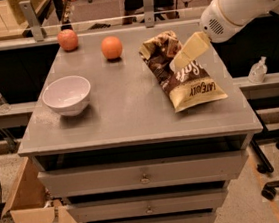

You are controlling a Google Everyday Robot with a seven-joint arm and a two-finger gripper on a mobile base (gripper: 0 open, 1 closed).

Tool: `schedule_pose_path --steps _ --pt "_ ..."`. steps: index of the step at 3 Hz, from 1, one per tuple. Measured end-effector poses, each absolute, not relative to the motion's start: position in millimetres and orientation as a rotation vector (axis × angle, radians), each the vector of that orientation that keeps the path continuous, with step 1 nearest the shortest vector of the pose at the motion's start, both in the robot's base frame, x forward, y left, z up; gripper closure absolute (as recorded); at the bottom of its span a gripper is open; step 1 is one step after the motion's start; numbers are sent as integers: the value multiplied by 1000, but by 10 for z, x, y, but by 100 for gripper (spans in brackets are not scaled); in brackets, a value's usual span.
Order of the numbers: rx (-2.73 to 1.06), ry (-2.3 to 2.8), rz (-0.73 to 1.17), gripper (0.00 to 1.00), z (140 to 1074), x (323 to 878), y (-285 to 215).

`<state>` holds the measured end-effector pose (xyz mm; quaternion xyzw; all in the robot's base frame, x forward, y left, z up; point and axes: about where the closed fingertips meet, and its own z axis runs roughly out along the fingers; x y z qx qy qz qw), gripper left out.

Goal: Place brown chip bag into white bowl

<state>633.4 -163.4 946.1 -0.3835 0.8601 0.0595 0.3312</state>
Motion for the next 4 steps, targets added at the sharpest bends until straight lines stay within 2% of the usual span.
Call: schedule_pose_path --steps 1,2,4 --pt "-909 2283 193 0 9329 6511 -1656" --pt "-860 2342 209 14 9177 6613 -1666" --pt "-914 2422 255 61 8980 6715 -1477"
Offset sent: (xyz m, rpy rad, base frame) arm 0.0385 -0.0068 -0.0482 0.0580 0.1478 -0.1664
